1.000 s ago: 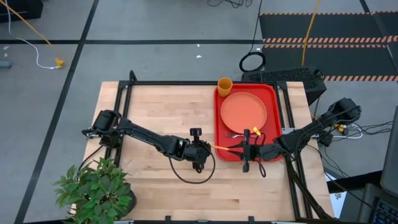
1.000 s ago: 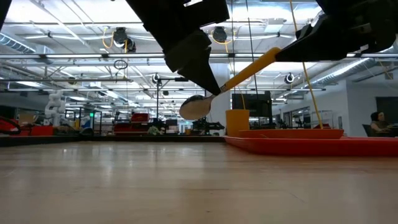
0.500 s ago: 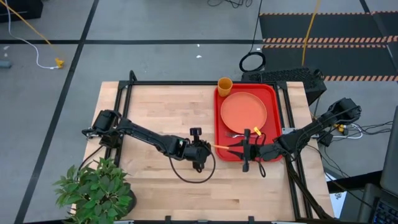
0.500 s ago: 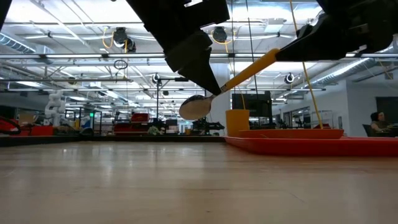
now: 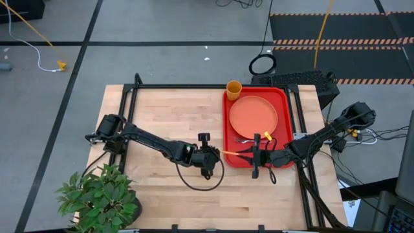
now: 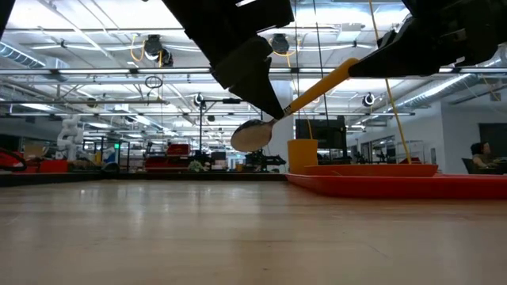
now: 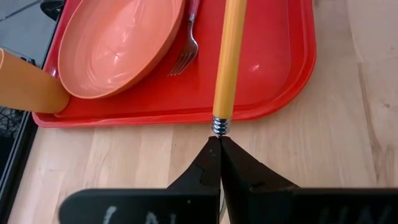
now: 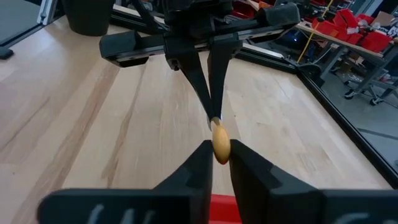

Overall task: Pick and place plate/cup/fork/spoon on tray
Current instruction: Put the yellow spoon on the red table tray to the bottom of the pink fork

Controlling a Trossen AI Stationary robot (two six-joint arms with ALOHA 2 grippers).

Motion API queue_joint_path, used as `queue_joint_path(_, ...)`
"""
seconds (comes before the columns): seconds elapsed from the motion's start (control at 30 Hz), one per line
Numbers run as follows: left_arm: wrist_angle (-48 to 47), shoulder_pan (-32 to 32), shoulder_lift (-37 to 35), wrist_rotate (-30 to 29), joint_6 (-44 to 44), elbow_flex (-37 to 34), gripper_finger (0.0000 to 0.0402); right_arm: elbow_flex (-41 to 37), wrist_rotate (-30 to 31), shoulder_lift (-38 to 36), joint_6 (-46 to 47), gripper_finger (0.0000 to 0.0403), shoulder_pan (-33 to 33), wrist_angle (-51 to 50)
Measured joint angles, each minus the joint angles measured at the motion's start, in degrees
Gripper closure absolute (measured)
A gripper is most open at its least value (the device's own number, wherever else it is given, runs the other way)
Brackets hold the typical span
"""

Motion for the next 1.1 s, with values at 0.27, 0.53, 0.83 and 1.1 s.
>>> queue_joint_path(0.27, 0.0, 0.0, 0.0, 0.4, 0.0, 0.0, 0.0401, 0.0, 0.1, 0.0, 0.0, 0.0393, 0.0, 0.0)
queue_joint_path(0.53, 0.3, 0.0, 0.0, 1.0, -0.3, 0.0, 0.0401, 0.0, 0.1, 0.0, 0.0, 0.0342, 0.0, 1.7)
queue_joint_path(0.83, 0.3, 0.1, 0.0, 1.0, -0.7, 0.0, 0.0401, 0.0, 0.0, 0.0, 1.0, 0.0330, 0.0, 2.6)
queue_joint_path(1.1, 0.6, 0.1, 0.0, 1.0, -0.7, 0.0, 0.0401, 0.0, 0.0, 0.0, 0.7, 0.0391, 0.0, 2.1)
